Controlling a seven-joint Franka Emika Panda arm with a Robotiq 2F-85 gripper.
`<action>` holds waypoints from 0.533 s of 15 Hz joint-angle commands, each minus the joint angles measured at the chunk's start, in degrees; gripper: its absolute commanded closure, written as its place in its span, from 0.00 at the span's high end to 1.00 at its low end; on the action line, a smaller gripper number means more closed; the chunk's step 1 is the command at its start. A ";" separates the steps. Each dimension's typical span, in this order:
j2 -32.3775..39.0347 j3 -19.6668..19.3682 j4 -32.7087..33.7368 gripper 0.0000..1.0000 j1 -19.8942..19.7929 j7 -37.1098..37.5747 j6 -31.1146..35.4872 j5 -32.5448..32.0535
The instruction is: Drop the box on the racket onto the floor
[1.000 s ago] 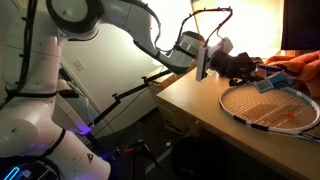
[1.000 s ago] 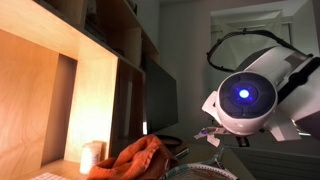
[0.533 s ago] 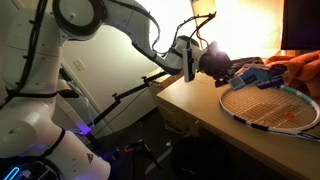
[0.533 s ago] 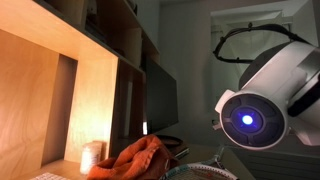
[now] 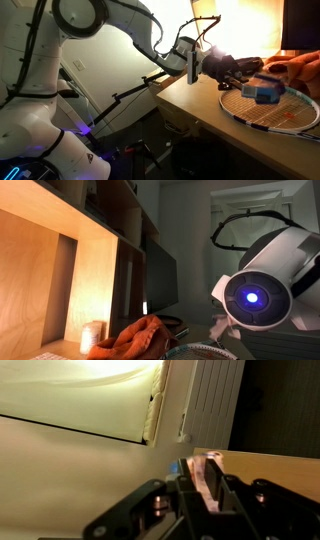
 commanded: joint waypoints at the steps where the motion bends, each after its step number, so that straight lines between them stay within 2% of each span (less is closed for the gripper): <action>1: -1.09 1.03 -1.41 0.57 -1.54 -2.11 1.76 -1.22; 6: -1.15 1.20 -1.81 0.94 -2.41 -2.54 3.16 -0.93; 8: -1.04 1.19 -1.89 1.00 -2.72 -2.65 4.14 -0.85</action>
